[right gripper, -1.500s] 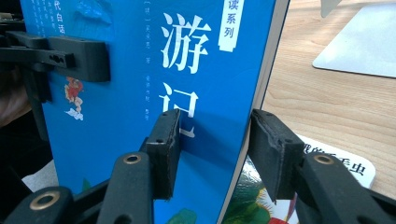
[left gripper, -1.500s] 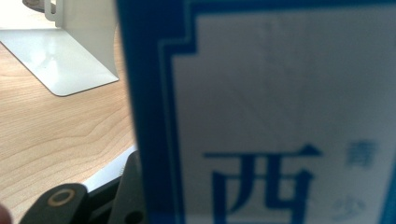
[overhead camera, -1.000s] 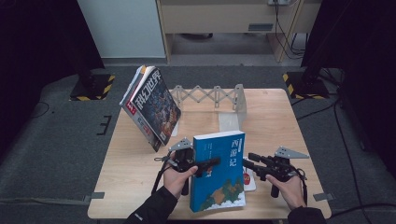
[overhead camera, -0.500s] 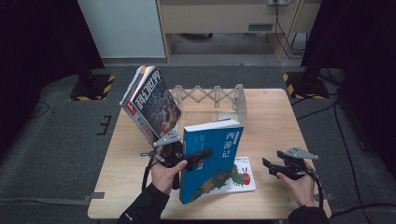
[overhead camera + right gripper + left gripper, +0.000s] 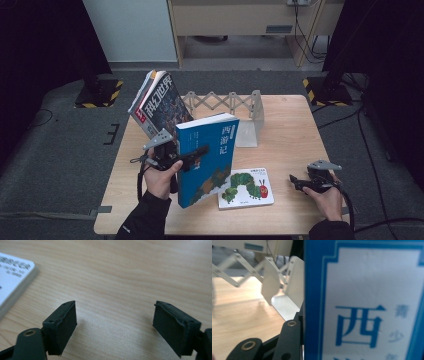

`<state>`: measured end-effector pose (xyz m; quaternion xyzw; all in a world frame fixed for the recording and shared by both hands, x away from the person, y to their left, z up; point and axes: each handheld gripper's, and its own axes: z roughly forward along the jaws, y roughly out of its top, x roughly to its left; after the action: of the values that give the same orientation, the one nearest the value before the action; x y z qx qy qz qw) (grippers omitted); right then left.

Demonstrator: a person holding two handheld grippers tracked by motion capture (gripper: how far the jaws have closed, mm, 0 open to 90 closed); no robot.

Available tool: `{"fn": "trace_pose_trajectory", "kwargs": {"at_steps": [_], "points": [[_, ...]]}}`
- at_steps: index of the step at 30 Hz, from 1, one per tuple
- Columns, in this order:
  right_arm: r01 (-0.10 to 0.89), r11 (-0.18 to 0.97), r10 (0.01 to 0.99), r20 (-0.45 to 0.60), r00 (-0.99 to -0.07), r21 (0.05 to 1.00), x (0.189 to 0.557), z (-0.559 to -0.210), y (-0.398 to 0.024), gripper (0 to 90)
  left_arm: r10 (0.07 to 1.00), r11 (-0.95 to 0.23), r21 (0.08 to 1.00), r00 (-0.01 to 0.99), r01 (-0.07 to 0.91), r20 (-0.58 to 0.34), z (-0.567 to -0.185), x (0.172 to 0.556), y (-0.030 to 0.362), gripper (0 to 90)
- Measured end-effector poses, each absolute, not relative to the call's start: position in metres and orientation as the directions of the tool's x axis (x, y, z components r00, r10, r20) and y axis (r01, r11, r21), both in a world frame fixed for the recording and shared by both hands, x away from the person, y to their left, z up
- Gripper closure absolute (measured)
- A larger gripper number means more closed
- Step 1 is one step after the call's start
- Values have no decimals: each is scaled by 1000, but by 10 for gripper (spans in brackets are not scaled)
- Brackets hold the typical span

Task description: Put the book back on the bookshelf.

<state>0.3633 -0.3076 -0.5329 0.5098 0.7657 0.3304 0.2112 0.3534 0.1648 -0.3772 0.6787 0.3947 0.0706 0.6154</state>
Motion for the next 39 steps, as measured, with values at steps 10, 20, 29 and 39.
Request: {"fn": "trace_pose_trajectory", "kwargs": {"at_steps": [10,20,29,39], "points": [[645,248,930,10,-369,722,367,-539,-308,88,701,130,911,613,392,-364,-360,378,190,600],[653,248,931,12,-366,715,368,-539,-308,64,741,160,920,572,359,-352,-348,412,189,602],[654,247,931,13,-366,715,368,-539,-308,63,768,159,926,546,341,-334,-353,439,175,601],[650,252,929,8,-369,717,368,-539,-308,62,790,162,929,521,333,-324,-364,470,156,600]]}}
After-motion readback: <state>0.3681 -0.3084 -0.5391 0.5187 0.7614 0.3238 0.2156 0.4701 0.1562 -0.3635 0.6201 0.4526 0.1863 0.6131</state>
